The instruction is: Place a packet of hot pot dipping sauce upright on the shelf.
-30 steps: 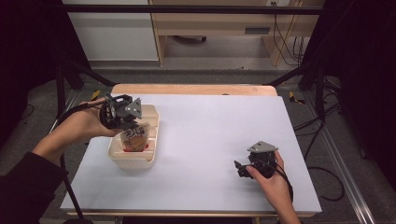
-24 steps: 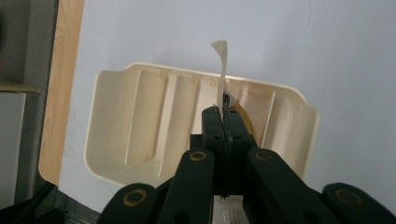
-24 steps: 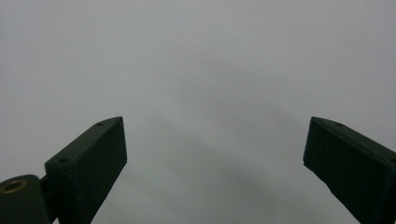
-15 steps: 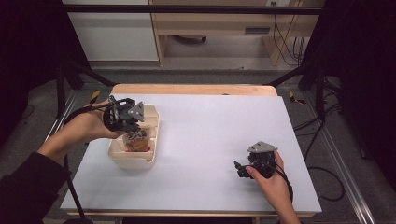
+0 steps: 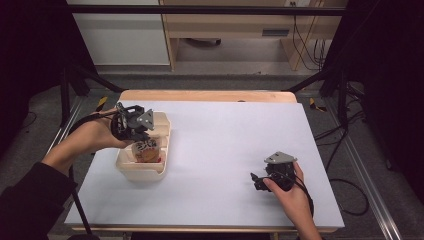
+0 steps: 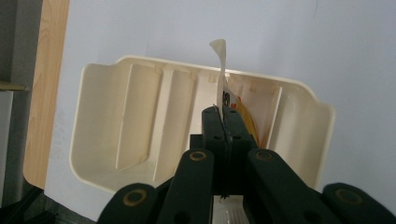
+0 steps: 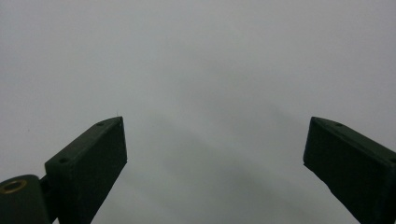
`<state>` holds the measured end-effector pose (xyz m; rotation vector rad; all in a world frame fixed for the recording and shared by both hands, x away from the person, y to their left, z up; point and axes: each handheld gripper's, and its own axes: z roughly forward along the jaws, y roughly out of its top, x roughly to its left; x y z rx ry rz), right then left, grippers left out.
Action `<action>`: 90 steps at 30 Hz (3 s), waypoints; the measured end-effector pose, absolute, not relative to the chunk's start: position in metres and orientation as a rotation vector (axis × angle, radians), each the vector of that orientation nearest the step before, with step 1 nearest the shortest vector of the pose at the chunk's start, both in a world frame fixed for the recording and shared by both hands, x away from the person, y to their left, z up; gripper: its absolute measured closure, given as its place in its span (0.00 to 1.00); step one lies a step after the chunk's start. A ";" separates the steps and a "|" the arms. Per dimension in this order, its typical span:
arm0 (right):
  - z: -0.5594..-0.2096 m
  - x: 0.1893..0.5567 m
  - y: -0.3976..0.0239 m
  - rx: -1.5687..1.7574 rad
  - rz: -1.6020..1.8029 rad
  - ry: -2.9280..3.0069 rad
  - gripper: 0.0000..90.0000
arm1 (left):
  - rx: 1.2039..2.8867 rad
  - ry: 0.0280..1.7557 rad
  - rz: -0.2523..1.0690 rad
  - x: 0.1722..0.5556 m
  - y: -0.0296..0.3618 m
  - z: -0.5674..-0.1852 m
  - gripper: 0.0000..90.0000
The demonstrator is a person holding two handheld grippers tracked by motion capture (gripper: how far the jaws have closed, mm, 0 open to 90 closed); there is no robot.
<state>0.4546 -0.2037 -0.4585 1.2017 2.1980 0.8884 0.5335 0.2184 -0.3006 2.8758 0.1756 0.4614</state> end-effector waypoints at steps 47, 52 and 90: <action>-0.458 0.454 -0.202 1.173 0.901 2.195 0.07 | 2.371 0.402 0.606 0.480 0.156 -0.331 0.11; -0.456 0.453 -0.202 1.167 0.911 2.184 0.07 | 2.334 0.409 0.500 0.475 0.129 -0.366 0.09; -0.458 0.454 -0.202 1.165 0.902 2.192 0.07 | 2.268 0.617 0.436 0.464 0.099 -0.465 0.05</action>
